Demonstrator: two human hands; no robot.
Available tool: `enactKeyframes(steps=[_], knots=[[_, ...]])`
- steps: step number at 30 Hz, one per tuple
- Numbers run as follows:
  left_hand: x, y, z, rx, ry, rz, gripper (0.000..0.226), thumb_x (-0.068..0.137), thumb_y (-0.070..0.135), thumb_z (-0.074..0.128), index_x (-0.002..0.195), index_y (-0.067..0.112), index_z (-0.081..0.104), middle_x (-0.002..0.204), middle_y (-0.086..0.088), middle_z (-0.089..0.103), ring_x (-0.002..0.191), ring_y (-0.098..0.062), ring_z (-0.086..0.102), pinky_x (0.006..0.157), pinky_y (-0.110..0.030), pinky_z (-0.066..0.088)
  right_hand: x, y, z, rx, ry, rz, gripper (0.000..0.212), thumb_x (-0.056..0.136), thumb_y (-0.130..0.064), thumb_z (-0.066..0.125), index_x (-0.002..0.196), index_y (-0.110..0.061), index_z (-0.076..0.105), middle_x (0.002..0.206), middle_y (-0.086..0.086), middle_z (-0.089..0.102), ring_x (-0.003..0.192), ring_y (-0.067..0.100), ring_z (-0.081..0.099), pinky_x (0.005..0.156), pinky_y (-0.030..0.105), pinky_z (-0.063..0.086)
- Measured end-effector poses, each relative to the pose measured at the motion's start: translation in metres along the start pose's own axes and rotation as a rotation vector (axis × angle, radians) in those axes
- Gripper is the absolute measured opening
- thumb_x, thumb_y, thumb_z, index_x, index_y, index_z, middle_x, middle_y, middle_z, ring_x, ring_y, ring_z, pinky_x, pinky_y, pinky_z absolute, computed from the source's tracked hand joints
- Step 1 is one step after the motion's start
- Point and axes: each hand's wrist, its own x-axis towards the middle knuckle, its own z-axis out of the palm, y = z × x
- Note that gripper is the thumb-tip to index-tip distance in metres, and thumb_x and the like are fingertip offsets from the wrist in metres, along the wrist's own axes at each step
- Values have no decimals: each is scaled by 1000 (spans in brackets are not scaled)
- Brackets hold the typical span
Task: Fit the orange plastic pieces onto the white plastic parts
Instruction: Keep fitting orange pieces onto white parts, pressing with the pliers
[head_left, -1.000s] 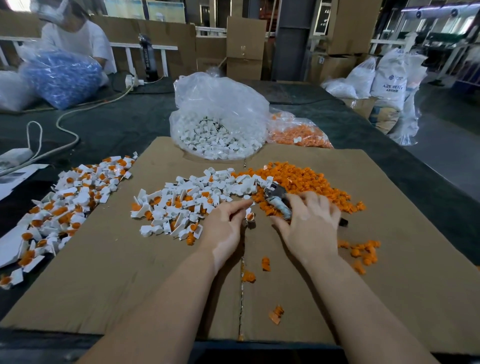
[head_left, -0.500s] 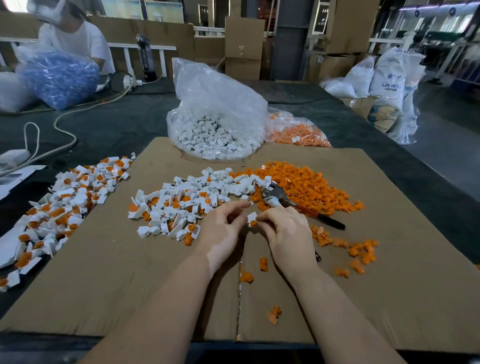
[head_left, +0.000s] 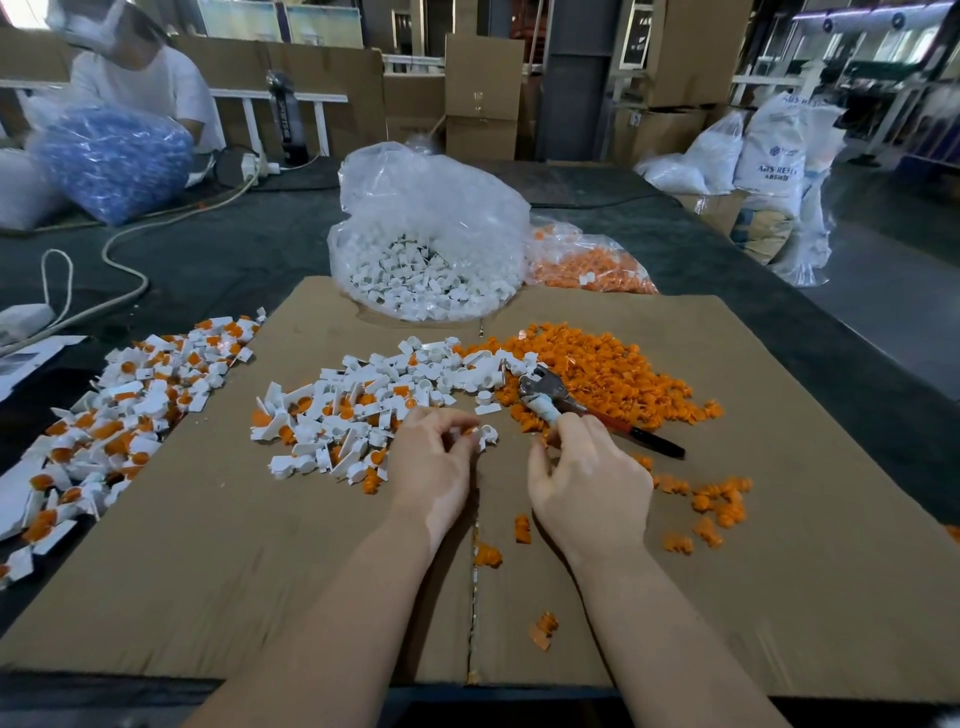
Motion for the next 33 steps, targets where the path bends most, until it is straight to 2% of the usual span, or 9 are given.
enactKeyframes(steps=[5,8,11,15,18,21,25,28,33], knots=[[4,-5,6,88,79,-73,26,93,5,51,115,9,65,113,-2,47,116,-17,42,81,-3,20,1,-2,1,-164,-121,-35,25,54,-2,85,62,-6,62,59,8,61,32,23,48,34,18,29],[6,-7,11,182,85,-85,37,91,-4,44,124,5,58,129,-9,42,125,-22,32,88,-11,23,2,-1,3,-159,-151,-67,33,46,5,88,57,-6,59,57,9,59,38,23,52,34,20,36],[4,-6,12,243,86,-72,41,89,-5,44,127,5,54,137,-9,35,128,-24,23,86,-10,17,4,-1,7,-111,-159,-84,35,44,8,88,56,-4,58,59,12,58,45,26,55,39,21,40],[1,-4,12,252,56,-7,39,91,7,51,129,16,53,139,-8,30,128,-22,18,100,-23,19,2,1,12,-6,-149,-78,24,63,3,82,59,-2,59,62,14,57,50,28,55,46,25,45],[1,-5,14,347,18,63,35,93,27,53,127,24,55,141,-6,27,127,-20,14,106,-32,16,-1,3,12,58,-178,-68,7,70,1,69,73,1,63,77,16,58,70,33,58,62,34,50],[2,-7,16,430,-34,91,34,93,38,50,122,25,60,141,-4,30,127,-21,15,109,-39,21,-2,4,10,59,-216,-69,11,70,0,63,81,1,65,86,17,59,81,33,57,71,34,49],[3,-8,14,356,-44,79,29,89,38,57,109,20,67,137,-2,36,126,-20,18,108,-38,22,0,4,12,55,-233,-96,11,75,9,63,81,1,66,85,17,58,79,33,57,68,36,49],[3,-8,13,299,-33,84,26,85,37,63,102,18,66,128,0,41,122,-19,23,105,-35,24,3,6,14,72,-270,-111,10,81,7,61,88,1,65,94,14,56,86,28,54,71,37,48],[0,-3,11,195,-43,140,14,83,30,67,91,24,56,94,9,47,100,-14,40,81,-25,32,6,10,15,175,-282,-54,14,89,-5,58,100,0,65,110,10,55,100,22,53,81,30,45]])
